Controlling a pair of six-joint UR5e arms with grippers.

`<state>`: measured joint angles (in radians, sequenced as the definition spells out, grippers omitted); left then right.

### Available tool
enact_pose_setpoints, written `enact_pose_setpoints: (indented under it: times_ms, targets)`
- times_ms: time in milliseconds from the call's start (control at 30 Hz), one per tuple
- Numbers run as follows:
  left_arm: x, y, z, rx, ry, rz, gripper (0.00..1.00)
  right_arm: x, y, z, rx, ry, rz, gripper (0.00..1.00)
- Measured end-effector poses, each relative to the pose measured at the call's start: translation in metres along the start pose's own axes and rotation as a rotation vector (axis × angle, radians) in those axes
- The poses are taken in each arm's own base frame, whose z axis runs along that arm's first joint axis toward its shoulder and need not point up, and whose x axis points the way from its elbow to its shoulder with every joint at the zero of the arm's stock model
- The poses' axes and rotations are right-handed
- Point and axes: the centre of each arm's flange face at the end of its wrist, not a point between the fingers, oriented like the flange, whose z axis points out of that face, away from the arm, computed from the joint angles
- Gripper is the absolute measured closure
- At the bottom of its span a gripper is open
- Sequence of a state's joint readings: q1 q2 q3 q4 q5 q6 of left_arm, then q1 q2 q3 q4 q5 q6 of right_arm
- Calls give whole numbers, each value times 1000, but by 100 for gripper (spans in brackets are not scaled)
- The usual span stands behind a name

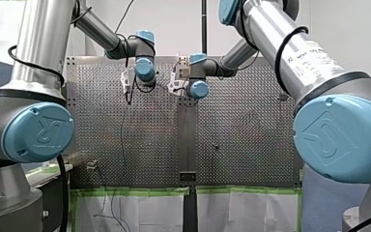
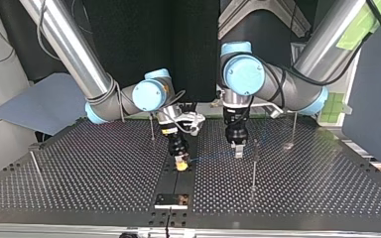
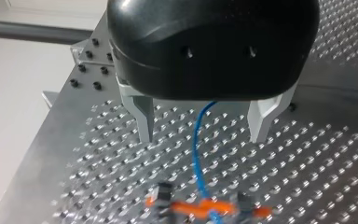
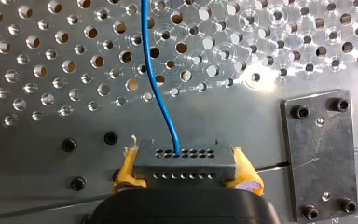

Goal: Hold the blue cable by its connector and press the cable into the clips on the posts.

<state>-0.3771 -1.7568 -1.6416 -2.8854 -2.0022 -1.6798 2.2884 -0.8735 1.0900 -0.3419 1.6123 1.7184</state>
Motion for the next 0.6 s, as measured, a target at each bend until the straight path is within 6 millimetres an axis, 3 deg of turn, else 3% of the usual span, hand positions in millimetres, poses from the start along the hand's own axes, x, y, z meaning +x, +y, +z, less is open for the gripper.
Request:
enact_pose_setpoints:
  times_ms: [233,600]
  targets:
    - [-14,0,13,-10,-29,-10,0,0,0,0,0,1,0,100]
    - [-6,-1,22,-4,-26,-7,0,0,0,0,1,0,-1,100]
